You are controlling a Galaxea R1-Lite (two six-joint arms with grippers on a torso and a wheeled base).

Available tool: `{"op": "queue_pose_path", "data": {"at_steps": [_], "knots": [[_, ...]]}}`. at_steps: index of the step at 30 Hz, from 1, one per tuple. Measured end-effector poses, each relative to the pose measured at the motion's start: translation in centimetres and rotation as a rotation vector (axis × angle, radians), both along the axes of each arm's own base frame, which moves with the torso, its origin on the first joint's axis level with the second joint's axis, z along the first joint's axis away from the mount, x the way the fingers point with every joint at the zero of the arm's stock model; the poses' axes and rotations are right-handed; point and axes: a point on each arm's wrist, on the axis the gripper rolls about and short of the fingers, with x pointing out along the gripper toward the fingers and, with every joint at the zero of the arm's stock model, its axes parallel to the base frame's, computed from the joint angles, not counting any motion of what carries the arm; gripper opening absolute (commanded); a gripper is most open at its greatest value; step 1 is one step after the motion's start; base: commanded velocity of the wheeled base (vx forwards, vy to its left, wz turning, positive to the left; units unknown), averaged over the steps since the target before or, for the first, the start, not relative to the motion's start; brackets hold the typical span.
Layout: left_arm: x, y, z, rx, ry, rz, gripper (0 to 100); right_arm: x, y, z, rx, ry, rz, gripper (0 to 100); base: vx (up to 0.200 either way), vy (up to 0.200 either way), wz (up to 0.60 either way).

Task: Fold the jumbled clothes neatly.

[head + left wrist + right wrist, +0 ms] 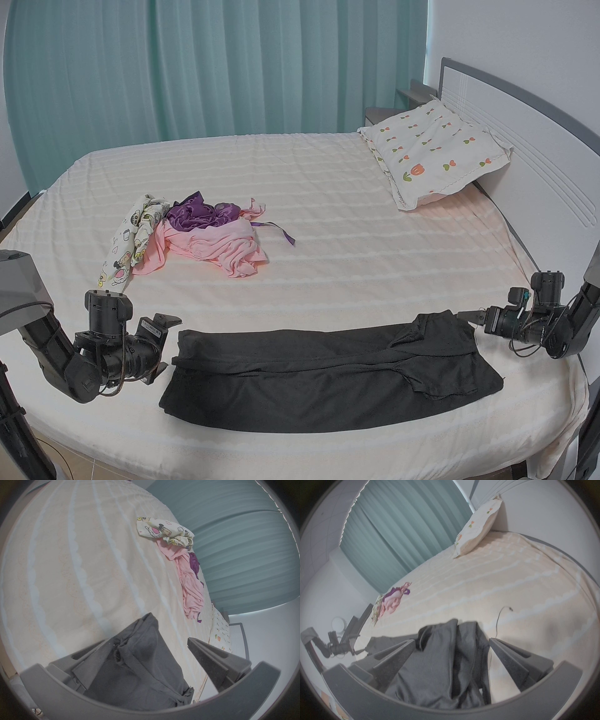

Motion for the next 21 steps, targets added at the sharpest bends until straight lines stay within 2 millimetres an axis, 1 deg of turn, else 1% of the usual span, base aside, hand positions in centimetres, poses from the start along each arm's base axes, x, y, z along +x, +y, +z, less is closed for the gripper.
{"op": "queue_pose_path", "data": {"at_steps": [3, 6, 10, 15, 21], "knots": [[0.2, -0.3, 0.2, 0.006, -0.014, -0.001, 100, 0.8, -0.1, 1.0, 0.002, -0.014, -0.074, 100, 0.000, 0.000, 0.00], [0.2, -0.9, 0.3, 0.018, -0.021, -0.009, 100, 0.9, -0.1, 2.1, 0.055, -0.009, -0.142, 100, 0.000, 0.000, 0.00], [0.0, -1.9, 0.3, 0.037, -0.022, -0.035, 100, -0.3, 0.1, 2.9, 0.158, 0.034, -0.222, 100, 0.000, 0.000, 0.00], [-0.4, -3.9, 0.1, 0.081, 0.001, -0.095, 100, -2.1, 0.8, 2.9, 0.186, 0.079, -0.280, 100, 0.000, 0.000, 0.00], [-0.3, -4.9, -0.1, 0.126, 0.081, -0.109, 100, -2.8, 1.3, 2.7, 0.255, 0.120, -0.325, 100, 0.000, 0.000, 0.00]]}}
